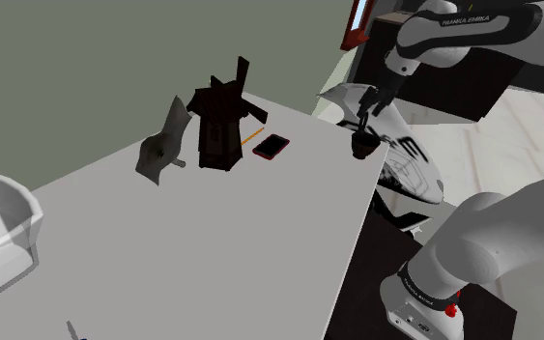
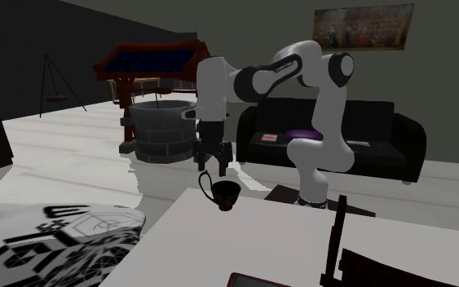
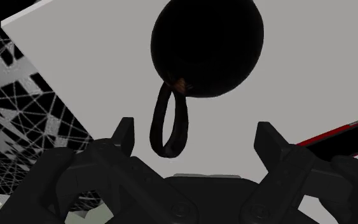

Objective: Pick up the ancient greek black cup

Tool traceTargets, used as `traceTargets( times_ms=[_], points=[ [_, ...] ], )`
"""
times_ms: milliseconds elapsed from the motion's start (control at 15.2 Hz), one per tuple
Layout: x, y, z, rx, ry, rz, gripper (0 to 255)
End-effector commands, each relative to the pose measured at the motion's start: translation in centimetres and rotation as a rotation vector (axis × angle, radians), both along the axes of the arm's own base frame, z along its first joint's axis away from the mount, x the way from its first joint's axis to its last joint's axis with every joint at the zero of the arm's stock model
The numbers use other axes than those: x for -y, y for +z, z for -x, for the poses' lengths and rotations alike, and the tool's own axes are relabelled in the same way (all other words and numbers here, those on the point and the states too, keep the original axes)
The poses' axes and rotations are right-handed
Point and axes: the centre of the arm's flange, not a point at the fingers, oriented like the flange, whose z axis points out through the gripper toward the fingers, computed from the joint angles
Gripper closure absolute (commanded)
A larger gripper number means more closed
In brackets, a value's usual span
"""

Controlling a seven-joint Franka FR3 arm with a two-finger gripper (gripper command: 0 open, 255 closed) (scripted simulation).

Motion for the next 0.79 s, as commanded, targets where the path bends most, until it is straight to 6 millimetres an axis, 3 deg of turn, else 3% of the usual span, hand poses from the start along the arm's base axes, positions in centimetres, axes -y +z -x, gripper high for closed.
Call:
traceTargets(
  times_ms=[0, 462, 528, 726],
  points=[
    [0.6, -1.1, -0.1, 0.003, 0.001, 0.000, 0],
    [0.6, -4.0, -0.1, 0.003, 0.001, 0.000, 0],
    [0.6, -4.0, -0.1, 0.003, 0.001, 0.000, 255],
    [0.6, -4.0, -0.1, 0.003, 0.001, 0.000, 255]
  ],
)
